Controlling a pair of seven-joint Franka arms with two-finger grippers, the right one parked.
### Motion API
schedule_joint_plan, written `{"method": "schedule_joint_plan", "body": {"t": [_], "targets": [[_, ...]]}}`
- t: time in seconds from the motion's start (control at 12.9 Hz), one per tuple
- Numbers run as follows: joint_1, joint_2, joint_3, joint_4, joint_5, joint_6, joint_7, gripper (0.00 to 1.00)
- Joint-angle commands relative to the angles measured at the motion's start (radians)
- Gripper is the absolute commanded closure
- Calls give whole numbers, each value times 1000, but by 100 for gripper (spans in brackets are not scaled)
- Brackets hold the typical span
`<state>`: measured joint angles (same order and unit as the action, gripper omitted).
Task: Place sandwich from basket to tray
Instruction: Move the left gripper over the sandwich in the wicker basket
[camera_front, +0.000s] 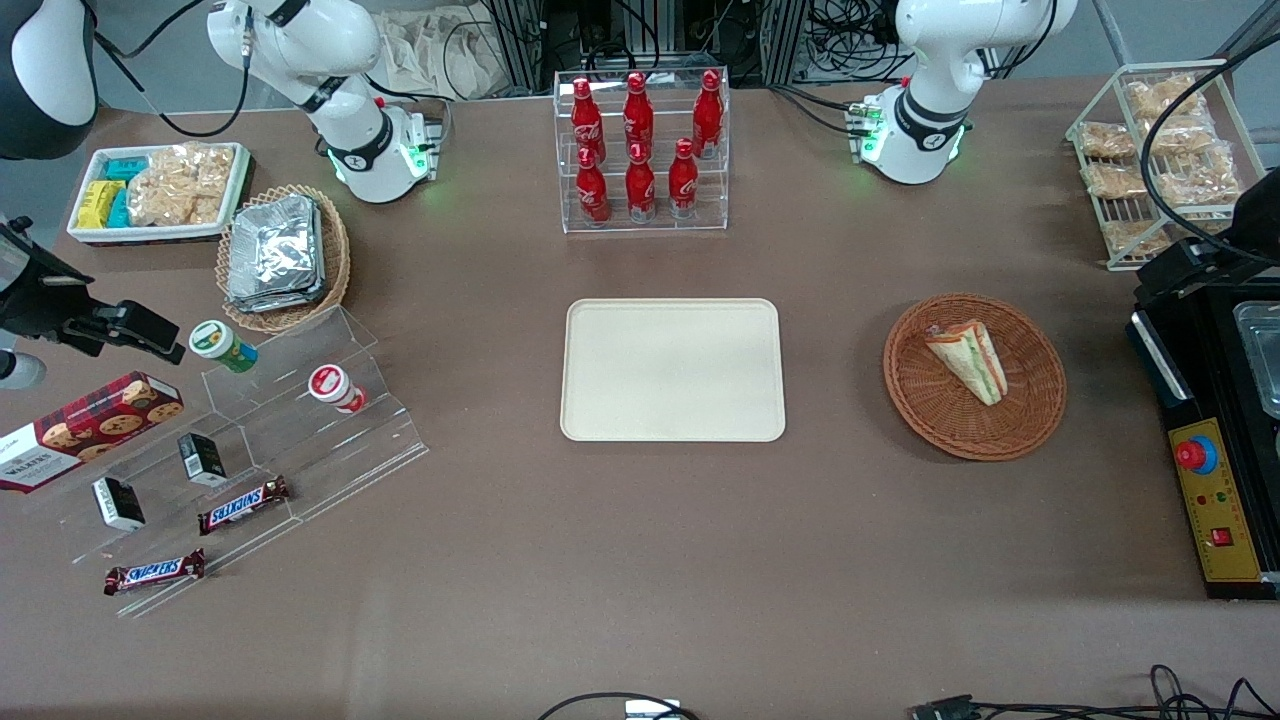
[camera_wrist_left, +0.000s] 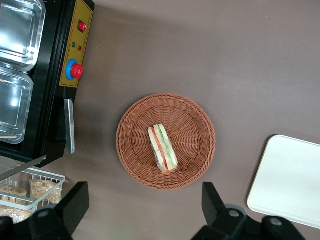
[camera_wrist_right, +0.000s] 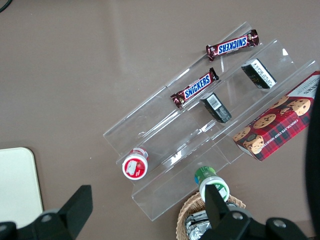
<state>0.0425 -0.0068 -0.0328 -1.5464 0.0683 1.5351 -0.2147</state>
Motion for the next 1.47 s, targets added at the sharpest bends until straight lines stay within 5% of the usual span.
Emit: {"method": "schedule_joint_plan", "body": {"t": [0.0,0.47,0.7,1.4], "targets": [[8,16,-6,32,-47,-18,-8,0],[39,11,-7,2,-143,-7,-6,0],[34,5,-6,-47,-136,19,-2,0],[11,-99,-19,-708,-133,600,-26,0]]}}
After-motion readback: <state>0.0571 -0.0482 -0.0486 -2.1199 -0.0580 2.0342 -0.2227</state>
